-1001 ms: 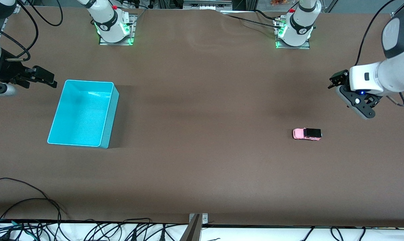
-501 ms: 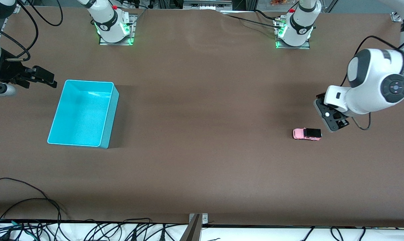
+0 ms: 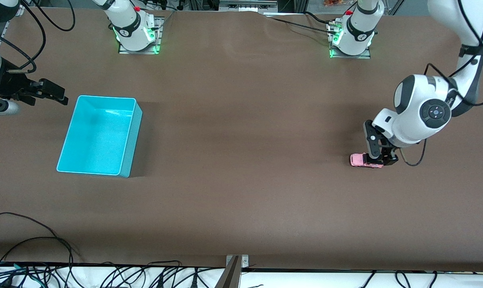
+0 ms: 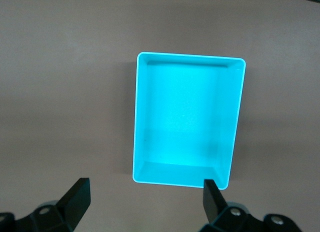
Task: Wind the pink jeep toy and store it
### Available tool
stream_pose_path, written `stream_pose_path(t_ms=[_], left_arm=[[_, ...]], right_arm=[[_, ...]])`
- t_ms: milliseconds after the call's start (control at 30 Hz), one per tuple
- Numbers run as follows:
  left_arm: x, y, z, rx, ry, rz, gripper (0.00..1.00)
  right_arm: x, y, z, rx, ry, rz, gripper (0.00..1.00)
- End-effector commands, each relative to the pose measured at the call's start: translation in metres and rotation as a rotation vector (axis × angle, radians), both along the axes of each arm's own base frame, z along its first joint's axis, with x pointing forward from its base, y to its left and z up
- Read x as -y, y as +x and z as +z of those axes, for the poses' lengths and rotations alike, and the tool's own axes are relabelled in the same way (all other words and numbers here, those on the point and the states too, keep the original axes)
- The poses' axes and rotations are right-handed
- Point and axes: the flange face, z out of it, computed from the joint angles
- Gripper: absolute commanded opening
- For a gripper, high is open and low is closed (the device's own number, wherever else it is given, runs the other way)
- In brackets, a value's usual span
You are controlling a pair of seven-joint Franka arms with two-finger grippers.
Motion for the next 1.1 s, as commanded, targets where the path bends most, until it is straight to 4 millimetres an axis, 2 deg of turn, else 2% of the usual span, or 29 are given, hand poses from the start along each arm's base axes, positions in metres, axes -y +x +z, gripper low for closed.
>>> stream_pose_path(t_ms=[0, 234, 401, 668, 1068], left_arm=[[-0.004, 0.009, -0.031, 0.021, -0.006, -0.111, 1.00], [-0.004, 0.013, -0.039, 0.049, 0.037, -0.194, 1.00], [-0.011, 0.012, -0.052, 0.036, 0.032, -0.185, 1.00], [-0.012, 0.013, -0.068, 0.040, 0.021, -0.185, 1.00], [-0.026, 0.017, -0.083, 0.085, 0.022, -0.193, 1.00]], right_arm=[[0.001, 0.000, 0.007, -0.002, 0.012, -0.006, 1.00], [0.001, 0.000, 0.007, -0.002, 0.012, -0.006, 1.00], [0.001, 0.000, 0.007, -0.002, 0.012, -0.006, 1.00], [0.001, 0.000, 0.007, -0.002, 0.012, -0.006, 1.00], [0.001, 0.000, 0.007, -0.002, 0.012, -0.006, 1.00]])
